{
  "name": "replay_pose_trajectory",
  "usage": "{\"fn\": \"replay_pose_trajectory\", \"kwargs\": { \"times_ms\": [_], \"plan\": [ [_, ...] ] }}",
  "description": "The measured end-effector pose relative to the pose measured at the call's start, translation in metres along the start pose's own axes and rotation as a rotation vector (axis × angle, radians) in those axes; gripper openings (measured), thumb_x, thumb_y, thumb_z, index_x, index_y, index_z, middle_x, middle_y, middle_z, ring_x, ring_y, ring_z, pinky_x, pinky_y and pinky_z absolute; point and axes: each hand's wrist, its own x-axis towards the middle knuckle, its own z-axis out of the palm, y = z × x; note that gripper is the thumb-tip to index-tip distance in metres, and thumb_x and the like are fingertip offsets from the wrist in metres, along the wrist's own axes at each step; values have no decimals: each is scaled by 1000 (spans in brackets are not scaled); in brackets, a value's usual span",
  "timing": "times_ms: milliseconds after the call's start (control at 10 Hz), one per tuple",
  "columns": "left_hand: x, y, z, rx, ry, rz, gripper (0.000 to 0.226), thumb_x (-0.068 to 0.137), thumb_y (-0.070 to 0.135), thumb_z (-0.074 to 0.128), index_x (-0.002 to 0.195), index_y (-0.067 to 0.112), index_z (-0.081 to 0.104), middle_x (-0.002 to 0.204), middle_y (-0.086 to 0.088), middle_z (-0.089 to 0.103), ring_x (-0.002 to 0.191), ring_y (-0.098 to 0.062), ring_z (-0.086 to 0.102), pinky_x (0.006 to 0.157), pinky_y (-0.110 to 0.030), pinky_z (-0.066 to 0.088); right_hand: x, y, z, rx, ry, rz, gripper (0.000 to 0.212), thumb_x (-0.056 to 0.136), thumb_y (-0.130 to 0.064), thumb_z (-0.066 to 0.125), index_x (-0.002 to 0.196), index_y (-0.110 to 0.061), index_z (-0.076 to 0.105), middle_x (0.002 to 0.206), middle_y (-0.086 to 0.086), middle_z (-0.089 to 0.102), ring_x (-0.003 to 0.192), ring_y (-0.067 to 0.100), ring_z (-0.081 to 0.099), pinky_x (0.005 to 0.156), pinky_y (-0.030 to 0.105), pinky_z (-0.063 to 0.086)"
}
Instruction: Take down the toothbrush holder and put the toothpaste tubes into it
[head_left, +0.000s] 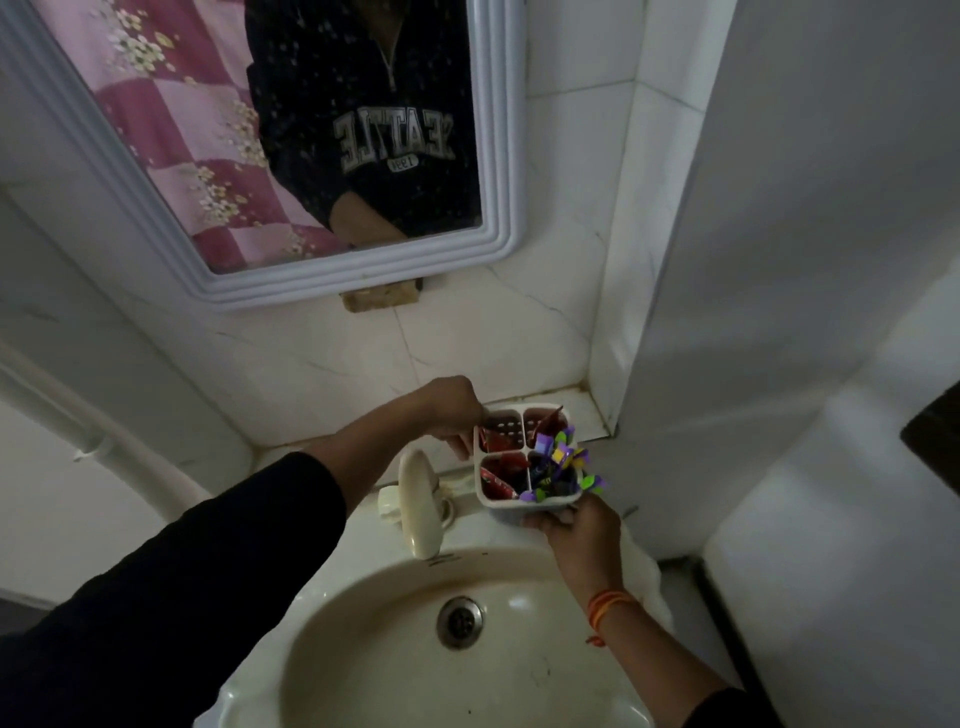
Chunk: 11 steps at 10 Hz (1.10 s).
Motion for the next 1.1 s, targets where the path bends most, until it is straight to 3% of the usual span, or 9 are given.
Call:
{"fn": "replay_pose_trajectory", "kwargs": {
  "times_ms": [100,300,400,500,600,700,800,900,1100],
  "plan": [
    [5,15,-11,-121,102,-2,33,94,27,58,98,-2,73,84,-14,80,78,-25,80,83,-37,63,33,-21,-15,-3,34,-48,45,64,-14,92,105,-17,72,97,-3,76,92,13,70,78,27,54],
    [30,46,6,-518,144,-45,30,93,33,54,99,6,67,93,-19,72,70,-32,72,67,-42,65,103,-21,-34,-6,18,43,64,64,-8,89,122,-19,66,109,4,75,103,24,69,90,42,57],
    [45,51,16,-645,113,-37,43,96,41,52,117,5,65,106,-19,72,85,-32,74,64,-42,65,121,-17,-41,10,-31,102,64,70,-3,86,129,-15,62,114,9,72,108,28,66,93,39,54],
    [50,52,22,-719,93,-12,40,97,44,52,117,11,64,107,-10,70,97,-27,70,77,-51,64,123,-12,-39,15,18,130,60,69,-5,87,124,-12,67,109,7,74,101,24,68,93,38,55],
    [48,57,29,-812,27,-24,31,96,39,54,109,14,64,103,-11,68,96,-30,68,88,-57,60,113,-11,-28,61,219,199,45,66,-10,89,109,-12,76,95,5,78,90,21,71,83,33,57],
    [49,64,37,-862,46,-17,33,94,42,58,113,16,67,104,-11,69,91,-31,69,83,-59,61,108,-22,-23,45,306,268,36,70,-13,87,105,-6,78,95,10,78,89,22,71,72,20,43],
    [46,66,41,-895,86,-19,39,94,46,59,118,16,67,107,-11,70,92,-31,70,76,-57,62,112,-23,-23,69,307,309,39,69,-13,88,105,-5,77,97,12,78,93,26,71,75,21,44],
    [34,64,41,-869,94,-21,42,96,45,54,122,13,63,112,-13,68,103,-35,68,86,-56,60,109,-30,-29,-24,262,320,32,73,-22,86,100,-7,78,96,14,77,94,31,71,75,24,47],
    [-16,47,31,-576,316,40,46,90,44,60,111,3,64,113,-14,70,95,-31,71,82,-40,60,75,-60,-45,-86,162,292,23,83,-16,70,105,-10,75,108,13,75,104,33,68,90,30,51]
  ]
}}
